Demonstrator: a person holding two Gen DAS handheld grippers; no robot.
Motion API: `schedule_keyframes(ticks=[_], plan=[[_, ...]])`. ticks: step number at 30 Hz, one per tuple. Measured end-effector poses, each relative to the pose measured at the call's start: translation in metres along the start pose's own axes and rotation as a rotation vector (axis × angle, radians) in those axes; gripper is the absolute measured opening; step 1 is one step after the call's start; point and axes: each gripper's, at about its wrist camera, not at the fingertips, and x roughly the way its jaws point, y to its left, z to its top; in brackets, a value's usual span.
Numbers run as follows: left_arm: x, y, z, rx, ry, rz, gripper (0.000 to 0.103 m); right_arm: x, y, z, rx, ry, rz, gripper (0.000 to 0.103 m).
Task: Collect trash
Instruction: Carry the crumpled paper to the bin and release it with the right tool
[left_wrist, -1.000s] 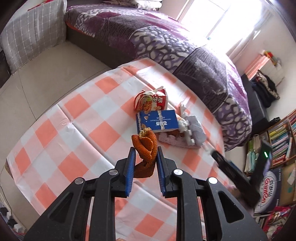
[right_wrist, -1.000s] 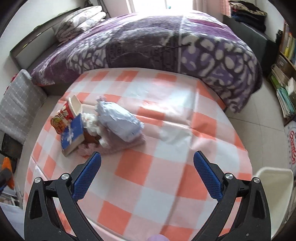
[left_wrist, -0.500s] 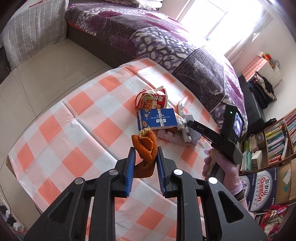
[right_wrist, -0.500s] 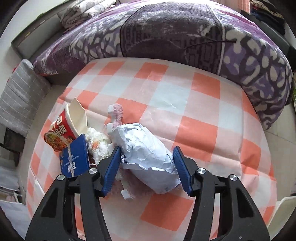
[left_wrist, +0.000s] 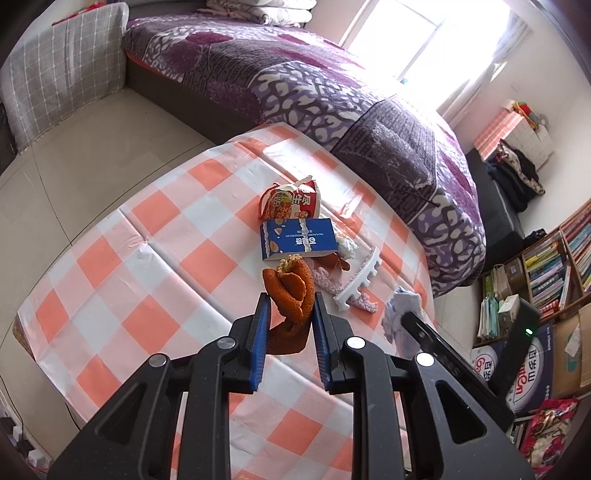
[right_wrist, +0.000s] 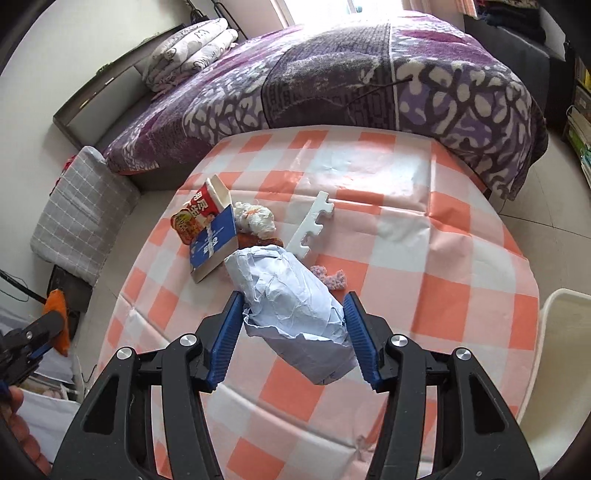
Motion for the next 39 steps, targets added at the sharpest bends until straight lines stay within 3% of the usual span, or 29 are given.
schedule_keyframes(ticks=[8, 13, 29, 39], plan=[[0.007, -0.014, -0.008, 0.041, 0.008, 0.005, 0.023, -0.04, -0.004, -0.02, -0.027, -0.038, 0.021, 0.053], [0.017, -0.023, -0.013, 0.055, 0.028, 0.013, 0.023, -0.047, -0.013, -0.025, -0.031, -0.068, -0.035, 0.053], [0.038, -0.085, -0.04, 0.141, 0.045, -0.026, 0.023, -0.078, -0.084, -0.029, 0.12, -0.132, -0.231, 0.054], [0.051, -0.14, -0.073, 0.268, 0.059, -0.092, 0.023, -0.119, -0.154, -0.031, 0.319, -0.194, -0.322, 0.054]])
